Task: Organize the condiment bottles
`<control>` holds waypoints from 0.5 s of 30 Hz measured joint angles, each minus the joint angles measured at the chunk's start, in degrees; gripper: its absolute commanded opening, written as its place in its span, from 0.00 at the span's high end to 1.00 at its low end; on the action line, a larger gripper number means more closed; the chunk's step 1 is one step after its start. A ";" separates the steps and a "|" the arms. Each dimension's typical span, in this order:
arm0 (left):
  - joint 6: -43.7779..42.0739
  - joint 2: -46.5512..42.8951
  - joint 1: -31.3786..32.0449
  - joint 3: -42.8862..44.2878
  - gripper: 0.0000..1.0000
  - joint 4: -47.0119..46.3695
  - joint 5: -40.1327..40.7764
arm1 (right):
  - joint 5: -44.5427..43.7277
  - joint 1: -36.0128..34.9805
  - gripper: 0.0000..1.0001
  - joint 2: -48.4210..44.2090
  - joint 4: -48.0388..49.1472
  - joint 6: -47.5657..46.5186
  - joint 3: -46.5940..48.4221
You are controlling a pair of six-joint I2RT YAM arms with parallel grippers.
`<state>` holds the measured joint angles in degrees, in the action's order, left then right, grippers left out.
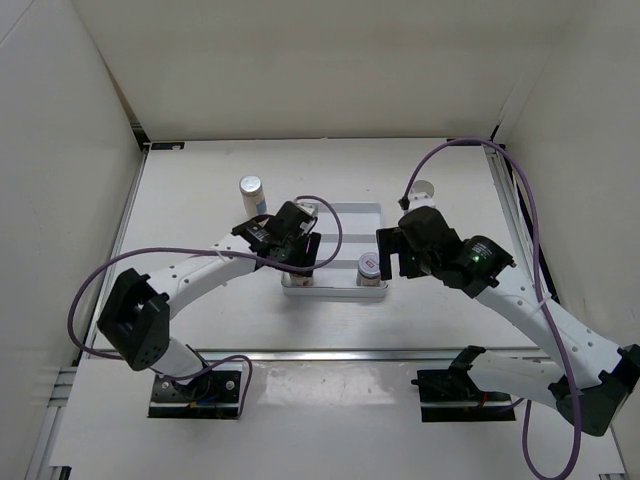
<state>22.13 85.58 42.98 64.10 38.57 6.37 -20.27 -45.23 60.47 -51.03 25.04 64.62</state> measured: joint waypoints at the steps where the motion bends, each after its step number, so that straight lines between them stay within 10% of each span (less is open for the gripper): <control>1: -0.04 0.37 0.00 0.00 0.49 -0.17 -0.07 | -0.02 0.00 0.00 -0.04 0.00 0.02 0.00; 9: 0.28 1.79 0.00 -0.74 0.00 -0.90 -0.13 | -1.27 0.22 0.00 -0.28 -0.02 0.28 -0.42; 15: 1.20 1.84 0.00 -0.31 0.00 -1.07 0.28 | -4.26 0.22 0.00 -0.31 -0.28 2.32 -0.74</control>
<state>23.33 87.42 42.98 63.79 37.50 6.66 -24.53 -45.01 60.16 -51.31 27.35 63.88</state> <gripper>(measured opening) 0.998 0.998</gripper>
